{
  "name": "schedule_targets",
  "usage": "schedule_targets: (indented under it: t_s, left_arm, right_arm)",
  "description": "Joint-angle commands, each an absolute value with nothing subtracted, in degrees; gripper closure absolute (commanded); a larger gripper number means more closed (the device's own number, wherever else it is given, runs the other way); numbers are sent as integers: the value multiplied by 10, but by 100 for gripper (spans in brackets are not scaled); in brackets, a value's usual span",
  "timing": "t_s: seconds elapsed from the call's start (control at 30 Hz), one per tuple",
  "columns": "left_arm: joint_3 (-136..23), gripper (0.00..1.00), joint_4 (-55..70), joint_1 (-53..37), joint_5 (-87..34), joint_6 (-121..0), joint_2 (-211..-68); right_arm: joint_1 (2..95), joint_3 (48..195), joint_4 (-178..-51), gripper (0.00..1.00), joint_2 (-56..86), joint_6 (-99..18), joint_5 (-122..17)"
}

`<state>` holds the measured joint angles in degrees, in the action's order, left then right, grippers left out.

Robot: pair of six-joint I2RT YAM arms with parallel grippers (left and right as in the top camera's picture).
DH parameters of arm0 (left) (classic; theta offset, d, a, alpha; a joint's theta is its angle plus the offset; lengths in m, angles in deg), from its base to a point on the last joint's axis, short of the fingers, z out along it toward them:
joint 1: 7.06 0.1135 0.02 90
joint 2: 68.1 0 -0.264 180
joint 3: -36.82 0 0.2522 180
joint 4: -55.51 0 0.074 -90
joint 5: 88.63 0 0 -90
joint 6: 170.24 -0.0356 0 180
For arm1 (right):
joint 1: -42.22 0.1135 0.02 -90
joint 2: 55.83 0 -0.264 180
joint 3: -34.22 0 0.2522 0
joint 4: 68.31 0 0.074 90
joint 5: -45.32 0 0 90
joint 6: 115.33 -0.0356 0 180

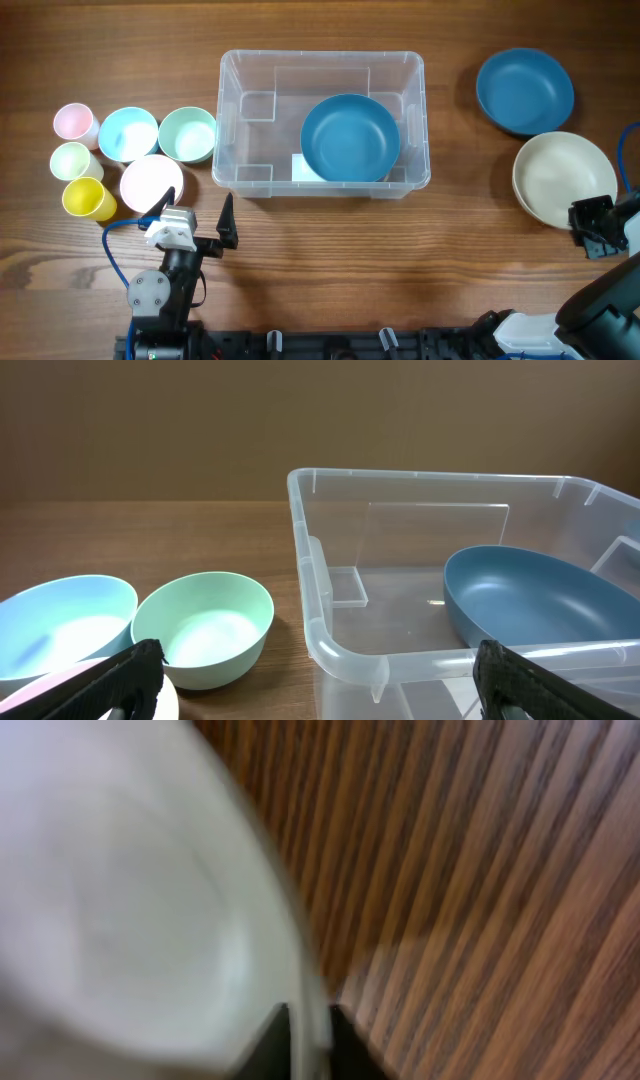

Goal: Pack container
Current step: 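Move the right gripper to the cream bowl and grasp its rim, then lift the cream bowl and place it onto the teal plate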

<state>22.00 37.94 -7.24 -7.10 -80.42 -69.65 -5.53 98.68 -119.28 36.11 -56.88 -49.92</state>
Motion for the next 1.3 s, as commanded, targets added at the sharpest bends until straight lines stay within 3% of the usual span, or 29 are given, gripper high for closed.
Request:
schedule_targets:
  t_s: [0.0, 0.4, 0.5, 0.7, 0.97, 1.27]
  left_arm:
    - [226, 0, 381, -70, -78, -813, -693]
    - [226, 0, 381, -70, -78, -813, -694]
    - [226, 0, 381, -70, -78, -813, -693]
    - [226, 0, 381, -70, -78, -813, -694]
    - [226, 0, 381, -70, -78, -813, -694]
    - [226, 0, 381, -70, -78, -813, -693]
  right_arm:
    - [-56, 982, -1196, 96, 371, -568, -506]
    - [-56, 982, -1243, 96, 323, -562, -508]
    - [-53, 982, -1240, 96, 263, -480, -579]
    - [-14, 1000, -1241, 96, 137, -429, -619]
    - [105, 1109, -1243, 96, 1, -357, -696]
    - [315, 1136, -1170, 96, -8, -337, -714]
